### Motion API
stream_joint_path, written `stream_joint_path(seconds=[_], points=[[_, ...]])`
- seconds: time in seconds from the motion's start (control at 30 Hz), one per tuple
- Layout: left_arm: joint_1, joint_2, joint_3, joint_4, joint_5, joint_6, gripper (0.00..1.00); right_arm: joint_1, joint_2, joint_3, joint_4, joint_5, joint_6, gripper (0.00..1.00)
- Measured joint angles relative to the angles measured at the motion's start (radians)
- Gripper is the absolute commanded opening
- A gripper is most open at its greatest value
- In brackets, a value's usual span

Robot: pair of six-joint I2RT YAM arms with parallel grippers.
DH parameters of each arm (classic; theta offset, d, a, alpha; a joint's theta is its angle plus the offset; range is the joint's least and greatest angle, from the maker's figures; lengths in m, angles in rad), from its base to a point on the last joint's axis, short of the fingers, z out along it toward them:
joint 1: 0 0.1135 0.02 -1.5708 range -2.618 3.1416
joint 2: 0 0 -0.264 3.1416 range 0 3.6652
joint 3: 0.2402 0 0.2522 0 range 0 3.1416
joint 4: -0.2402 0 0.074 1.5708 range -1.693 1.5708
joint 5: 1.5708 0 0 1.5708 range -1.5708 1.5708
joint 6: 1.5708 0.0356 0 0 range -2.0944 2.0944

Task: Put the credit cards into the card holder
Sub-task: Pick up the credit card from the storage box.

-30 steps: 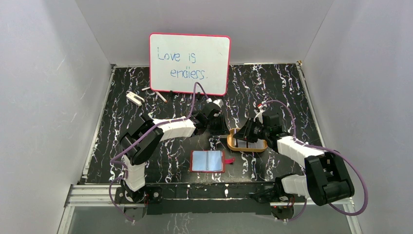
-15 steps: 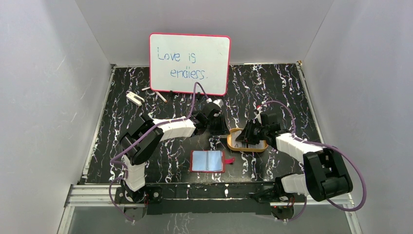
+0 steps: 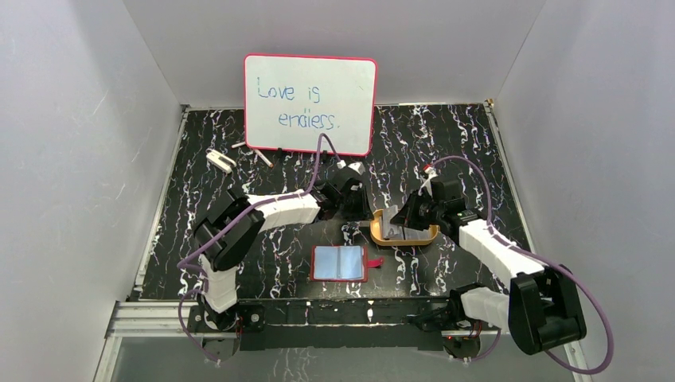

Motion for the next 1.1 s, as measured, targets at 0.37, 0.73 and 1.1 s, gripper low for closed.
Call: stream_joint_path(seconds=[0.37,0.73,1.1], points=[[0.002,-0.299,-0.094,-0.013,-0.122,-0.019,0.61,0.0,-0.204,0.001,-0.044,0.012,0.02,0.0],[0.143,-0.403,-0.391,0.456,0.262,-0.238,0.7,-0.022,-0.383,-0.061,0.171,-0.183,0.148,0.0],[0.171,-0.312,-0.444,0.905,0.54,-0.413,0.68,-0.064,-0.388,-0.186,0.431,-0.327,0.349,0.0]])
